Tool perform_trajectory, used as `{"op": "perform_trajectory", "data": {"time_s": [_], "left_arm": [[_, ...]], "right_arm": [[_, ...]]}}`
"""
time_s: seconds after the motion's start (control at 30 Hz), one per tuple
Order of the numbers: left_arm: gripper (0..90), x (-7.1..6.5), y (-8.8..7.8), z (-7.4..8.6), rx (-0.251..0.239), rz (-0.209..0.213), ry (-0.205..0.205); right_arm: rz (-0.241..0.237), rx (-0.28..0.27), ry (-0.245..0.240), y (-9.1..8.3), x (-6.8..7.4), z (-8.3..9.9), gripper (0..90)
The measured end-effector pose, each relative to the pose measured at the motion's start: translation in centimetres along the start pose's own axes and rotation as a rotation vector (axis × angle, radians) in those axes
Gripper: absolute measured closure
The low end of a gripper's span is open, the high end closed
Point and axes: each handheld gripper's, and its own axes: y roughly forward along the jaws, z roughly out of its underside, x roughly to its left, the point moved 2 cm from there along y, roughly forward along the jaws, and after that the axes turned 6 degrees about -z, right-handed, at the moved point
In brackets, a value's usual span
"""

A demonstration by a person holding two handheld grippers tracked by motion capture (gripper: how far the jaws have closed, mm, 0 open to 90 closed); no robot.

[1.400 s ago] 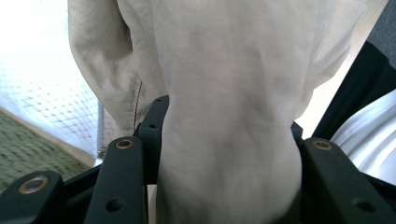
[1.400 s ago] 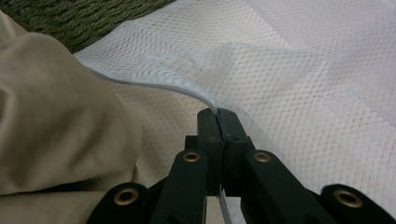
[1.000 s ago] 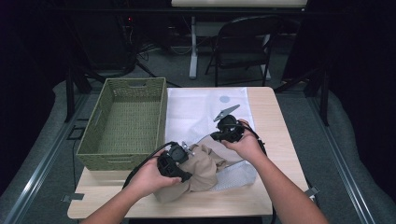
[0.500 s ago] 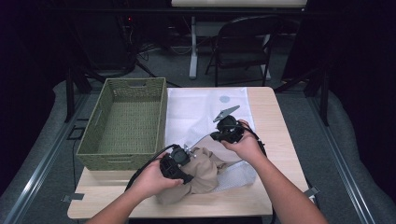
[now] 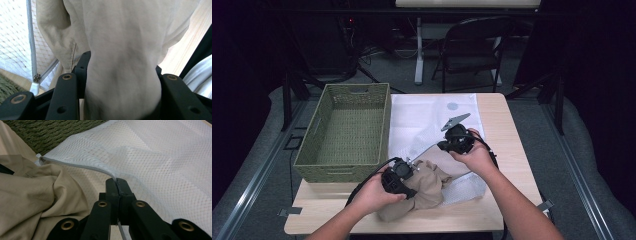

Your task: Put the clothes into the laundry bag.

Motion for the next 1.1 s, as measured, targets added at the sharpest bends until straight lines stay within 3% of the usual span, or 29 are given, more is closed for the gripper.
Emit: {"op": "perform_trajectory", "data": {"time_s": [0.7, 1.1], "left_arm": [[53.6, 0.9, -0.1, 0.6, 0.011, -0.007, -0.041], [53.6, 1.0, -0.2, 0.4, 0.006, -0.009, -0.056]], "right_arm": [[0.008, -0.022, -0.085, -1.8, 2.7, -0.6, 89.1], [0.011, -0.038, -0.091, -2.2, 3.2, -0.7, 89.0]]}}
